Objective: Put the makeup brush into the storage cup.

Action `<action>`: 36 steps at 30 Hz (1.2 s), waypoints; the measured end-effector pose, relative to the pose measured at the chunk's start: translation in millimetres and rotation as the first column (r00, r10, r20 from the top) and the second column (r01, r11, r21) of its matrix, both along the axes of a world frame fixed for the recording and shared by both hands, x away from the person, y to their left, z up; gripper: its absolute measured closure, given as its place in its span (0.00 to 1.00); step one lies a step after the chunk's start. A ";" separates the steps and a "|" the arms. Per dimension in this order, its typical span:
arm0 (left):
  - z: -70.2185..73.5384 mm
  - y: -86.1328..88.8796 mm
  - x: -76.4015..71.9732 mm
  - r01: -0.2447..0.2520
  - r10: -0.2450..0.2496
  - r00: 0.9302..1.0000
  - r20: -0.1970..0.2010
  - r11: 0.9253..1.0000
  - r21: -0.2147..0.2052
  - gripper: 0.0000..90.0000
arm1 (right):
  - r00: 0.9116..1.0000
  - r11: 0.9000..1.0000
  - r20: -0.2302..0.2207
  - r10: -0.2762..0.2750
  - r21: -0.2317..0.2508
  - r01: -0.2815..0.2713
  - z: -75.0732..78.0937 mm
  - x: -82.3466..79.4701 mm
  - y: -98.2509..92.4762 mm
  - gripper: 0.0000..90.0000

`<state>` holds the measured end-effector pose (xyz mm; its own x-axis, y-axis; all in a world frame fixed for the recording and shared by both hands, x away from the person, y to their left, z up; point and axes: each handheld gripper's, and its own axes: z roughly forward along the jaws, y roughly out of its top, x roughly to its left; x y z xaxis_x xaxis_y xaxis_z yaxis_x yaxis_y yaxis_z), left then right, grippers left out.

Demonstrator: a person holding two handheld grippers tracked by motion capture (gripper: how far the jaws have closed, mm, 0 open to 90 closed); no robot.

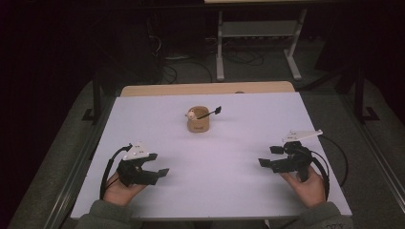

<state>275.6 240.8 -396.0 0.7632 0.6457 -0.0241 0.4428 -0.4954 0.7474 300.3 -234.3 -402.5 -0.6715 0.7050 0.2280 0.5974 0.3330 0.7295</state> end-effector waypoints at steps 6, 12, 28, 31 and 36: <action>-2.3 1.6 -4.2 -0.005 0.005 1.000 0.010 1.000 0.000 0.29 | 1.000 1.000 0.004 -0.010 0.003 0.010 -3.2 -5.5 -5.4 0.27; -4.4 5.4 -9.0 -0.006 0.006 1.000 0.015 1.000 0.004 0.29 | 1.000 1.000 0.010 -0.013 0.002 0.013 -6.2 -11.5 -10.7 0.27; -10.2 13.7 -15.2 -0.025 0.024 0.999 0.027 1.000 0.007 0.28 | 0.999 0.999 0.020 -0.031 0.011 0.031 -11.3 -23.8 -18.5 0.27; -13.1 15.5 -15.0 -0.032 0.032 0.999 0.020 0.999 0.000 0.27 | 0.999 1.000 0.029 -0.028 0.006 0.028 -11.6 -24.2 -17.8 0.27; -15.9 15.3 -14.6 -0.037 0.037 0.999 0.012 0.999 -0.006 0.27 | 0.999 1.000 0.026 -0.023 0.006 0.022 -12.0 -24.3 -13.2 0.27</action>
